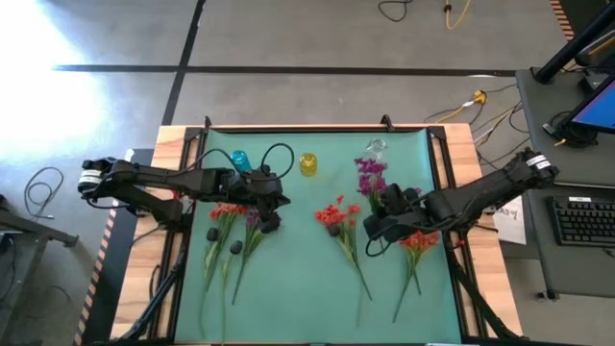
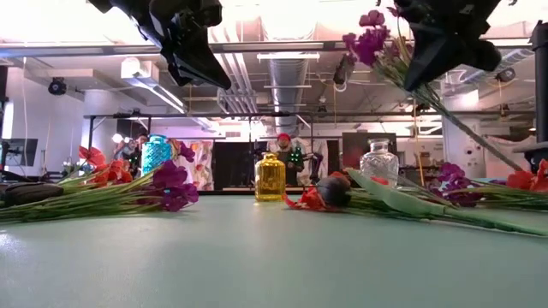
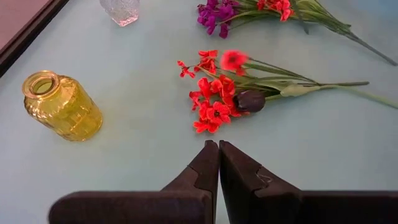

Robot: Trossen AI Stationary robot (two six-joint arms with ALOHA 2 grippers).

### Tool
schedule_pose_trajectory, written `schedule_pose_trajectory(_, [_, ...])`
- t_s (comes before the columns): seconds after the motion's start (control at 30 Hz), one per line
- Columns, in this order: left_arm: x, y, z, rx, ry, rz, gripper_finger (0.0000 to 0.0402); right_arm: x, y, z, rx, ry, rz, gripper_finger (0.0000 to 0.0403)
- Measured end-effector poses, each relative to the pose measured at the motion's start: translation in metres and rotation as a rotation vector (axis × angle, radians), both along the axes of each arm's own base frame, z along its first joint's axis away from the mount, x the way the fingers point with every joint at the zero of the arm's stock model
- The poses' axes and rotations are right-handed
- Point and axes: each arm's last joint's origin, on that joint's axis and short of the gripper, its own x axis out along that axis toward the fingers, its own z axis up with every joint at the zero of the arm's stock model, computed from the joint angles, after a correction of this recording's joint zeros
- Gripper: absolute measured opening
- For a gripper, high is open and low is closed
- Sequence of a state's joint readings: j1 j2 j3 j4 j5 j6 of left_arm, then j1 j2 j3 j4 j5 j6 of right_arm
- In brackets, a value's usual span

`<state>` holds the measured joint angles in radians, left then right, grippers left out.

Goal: Sort flowers into vase by color
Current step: Put the middle purple flowers into the yellow vase

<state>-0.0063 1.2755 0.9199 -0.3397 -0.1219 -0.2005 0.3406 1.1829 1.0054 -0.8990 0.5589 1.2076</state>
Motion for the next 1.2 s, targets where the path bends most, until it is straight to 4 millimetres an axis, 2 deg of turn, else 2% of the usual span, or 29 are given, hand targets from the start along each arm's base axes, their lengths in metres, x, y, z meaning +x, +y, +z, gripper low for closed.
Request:
schedule_pose_trajectory(0.2, [0.000, 0.000, 0.000, 0.000, 0.000, 0.000, 0.0000, -0.012, -0.010, 0.018, -0.086, -0.072, 0.007, 0.0028])
schedule_pose_trajectory(0.43, [0.000, 0.000, 0.000, 0.007, 0.001, -0.007, 0.0000, -0.020, -0.017, 0.045, -0.297, -0.230, 0.025, 0.0027])
schedule_pose_trajectory(0.67, [0.000, 0.000, 0.000, 0.013, 0.003, -0.012, 0.0000, 0.002, -0.015, 0.069, -0.469, -0.397, 0.174, 0.0027])
schedule_pose_trajectory(0.83, [-0.002, 0.000, -0.002, 0.018, 0.036, -0.017, 0.0000, 0.021, -0.022, 0.078, -0.551, -0.462, 0.283, 0.0027])
schedule_pose_trajectory(0.97, [-0.004, -0.002, -0.005, 0.005, 0.066, -0.017, 0.0000, 0.037, -0.035, 0.074, -0.578, -0.461, 0.325, 0.0027])
schedule_pose_trajectory(1.2, [-0.016, -0.009, -0.005, 0.003, 0.147, -0.049, 0.0000, 0.060, -0.061, 0.056, -0.623, -0.366, 0.294, 0.0027])
